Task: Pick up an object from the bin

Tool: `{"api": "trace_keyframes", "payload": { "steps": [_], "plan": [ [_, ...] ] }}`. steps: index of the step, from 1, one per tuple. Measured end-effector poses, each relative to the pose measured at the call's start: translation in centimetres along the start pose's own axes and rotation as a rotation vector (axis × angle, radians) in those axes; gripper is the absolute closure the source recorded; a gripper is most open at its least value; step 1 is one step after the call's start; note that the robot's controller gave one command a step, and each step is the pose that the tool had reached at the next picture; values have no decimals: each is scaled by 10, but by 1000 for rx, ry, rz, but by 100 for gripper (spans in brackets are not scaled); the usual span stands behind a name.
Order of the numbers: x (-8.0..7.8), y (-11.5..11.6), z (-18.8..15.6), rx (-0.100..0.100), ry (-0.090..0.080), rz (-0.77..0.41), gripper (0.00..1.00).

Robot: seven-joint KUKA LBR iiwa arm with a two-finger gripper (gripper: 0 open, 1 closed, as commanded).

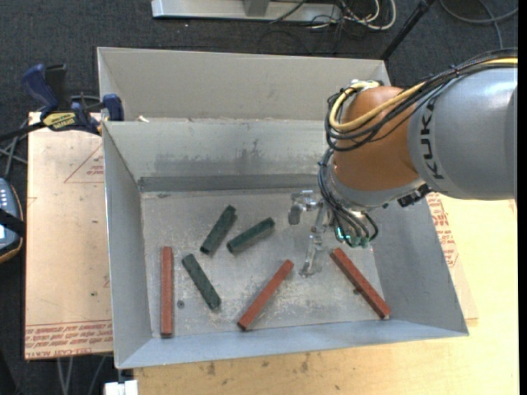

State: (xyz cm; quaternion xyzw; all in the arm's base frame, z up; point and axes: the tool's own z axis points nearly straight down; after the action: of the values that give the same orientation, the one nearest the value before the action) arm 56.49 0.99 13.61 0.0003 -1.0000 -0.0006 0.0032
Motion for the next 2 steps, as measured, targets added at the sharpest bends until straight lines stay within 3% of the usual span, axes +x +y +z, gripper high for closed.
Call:
{"api": "trace_keyframes", "payload": {
  "steps": [1, 2],
  "plan": [
    [-2, 0, -4, 0, -7, 0, 100],
    [-2, 0, -4, 0, -7, 1, 0]
  ]
}}
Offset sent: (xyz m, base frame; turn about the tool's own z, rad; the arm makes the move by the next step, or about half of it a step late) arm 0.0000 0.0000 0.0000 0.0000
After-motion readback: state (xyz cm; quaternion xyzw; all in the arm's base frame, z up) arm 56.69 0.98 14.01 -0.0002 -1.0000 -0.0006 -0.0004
